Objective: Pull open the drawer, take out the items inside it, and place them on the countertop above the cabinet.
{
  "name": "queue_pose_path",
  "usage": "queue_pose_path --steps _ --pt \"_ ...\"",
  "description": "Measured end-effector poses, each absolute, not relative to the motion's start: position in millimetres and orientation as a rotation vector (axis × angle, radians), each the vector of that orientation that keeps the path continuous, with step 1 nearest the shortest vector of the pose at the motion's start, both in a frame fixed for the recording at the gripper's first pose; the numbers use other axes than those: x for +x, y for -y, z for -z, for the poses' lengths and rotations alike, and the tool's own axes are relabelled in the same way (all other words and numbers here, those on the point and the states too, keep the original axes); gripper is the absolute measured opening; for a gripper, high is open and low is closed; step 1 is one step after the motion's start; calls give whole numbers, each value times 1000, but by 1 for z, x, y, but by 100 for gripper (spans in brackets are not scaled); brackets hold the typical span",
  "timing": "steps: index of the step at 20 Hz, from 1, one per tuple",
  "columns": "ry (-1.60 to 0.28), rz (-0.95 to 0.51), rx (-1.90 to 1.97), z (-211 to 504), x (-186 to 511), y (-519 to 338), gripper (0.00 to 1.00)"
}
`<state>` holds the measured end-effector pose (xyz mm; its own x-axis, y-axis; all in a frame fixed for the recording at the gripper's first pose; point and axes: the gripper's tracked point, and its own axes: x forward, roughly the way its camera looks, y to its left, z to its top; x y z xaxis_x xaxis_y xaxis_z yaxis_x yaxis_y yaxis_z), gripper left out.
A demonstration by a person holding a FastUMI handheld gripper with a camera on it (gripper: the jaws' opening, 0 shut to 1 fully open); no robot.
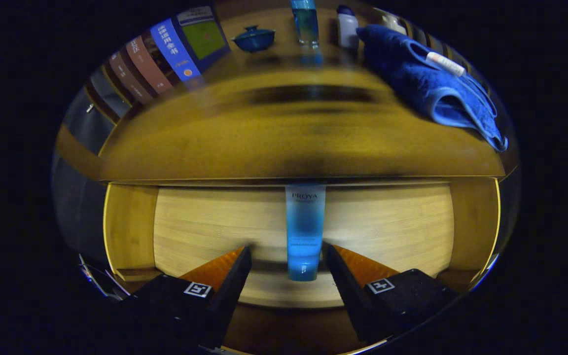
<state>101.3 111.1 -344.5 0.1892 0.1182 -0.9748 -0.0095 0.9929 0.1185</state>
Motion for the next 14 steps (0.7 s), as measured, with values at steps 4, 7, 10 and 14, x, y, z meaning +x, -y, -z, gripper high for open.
queue_pose_path --steps 4,7,10,14 --pt "-1449 -77 43 362 94 -106 75" --pt "-1453 -71 48 364 97 -103 46" --pt "-1441 -109 27 361 94 -104 40" --pt "-1402 -187 45 338 81 -114 41"
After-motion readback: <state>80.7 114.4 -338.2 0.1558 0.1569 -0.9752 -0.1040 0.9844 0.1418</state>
